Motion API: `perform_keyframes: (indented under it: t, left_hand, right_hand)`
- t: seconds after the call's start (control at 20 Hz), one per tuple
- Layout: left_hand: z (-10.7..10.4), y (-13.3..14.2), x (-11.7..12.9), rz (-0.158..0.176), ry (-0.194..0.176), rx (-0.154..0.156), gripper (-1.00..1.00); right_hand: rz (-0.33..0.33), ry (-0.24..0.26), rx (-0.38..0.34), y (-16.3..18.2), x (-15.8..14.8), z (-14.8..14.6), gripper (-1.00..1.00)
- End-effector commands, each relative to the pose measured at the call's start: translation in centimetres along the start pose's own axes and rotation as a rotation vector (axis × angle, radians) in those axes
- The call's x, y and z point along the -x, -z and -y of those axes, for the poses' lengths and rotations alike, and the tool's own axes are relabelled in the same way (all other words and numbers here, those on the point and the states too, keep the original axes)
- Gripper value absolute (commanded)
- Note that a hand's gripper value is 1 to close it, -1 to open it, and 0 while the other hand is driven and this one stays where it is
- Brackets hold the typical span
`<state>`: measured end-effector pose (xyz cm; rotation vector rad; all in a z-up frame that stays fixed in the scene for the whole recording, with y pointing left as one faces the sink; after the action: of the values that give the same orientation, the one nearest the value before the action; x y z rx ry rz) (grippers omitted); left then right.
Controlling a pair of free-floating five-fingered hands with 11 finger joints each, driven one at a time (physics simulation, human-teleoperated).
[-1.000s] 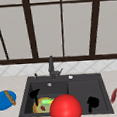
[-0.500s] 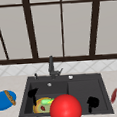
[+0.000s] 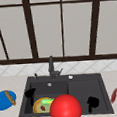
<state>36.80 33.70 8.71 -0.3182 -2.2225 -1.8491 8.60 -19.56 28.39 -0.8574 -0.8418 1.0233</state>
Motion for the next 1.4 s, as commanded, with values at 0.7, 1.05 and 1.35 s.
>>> perform_keyframes:
  t: [0.7, 1.05, 1.35]
  left_hand:
    - [3.0, 1.3, 0.2, -0.053, 0.016, 0.076, -1.0]
    - [8.4, 3.5, 0.5, -0.026, 0.039, 0.103, -1.0]
    - [9.6, 4.0, 3.2, -0.078, -0.04, 0.172, -1.0]
  right_hand:
    - [0.0, 0.0, 0.0, 0.0, 0.0, 0.0, 0.0]
    - [0.0, 0.0, 0.0, 0.0, 0.0, 0.0, 0.0]
    - [0.0, 0.0, 0.0, 0.0, 0.0, 0.0, 0.0]
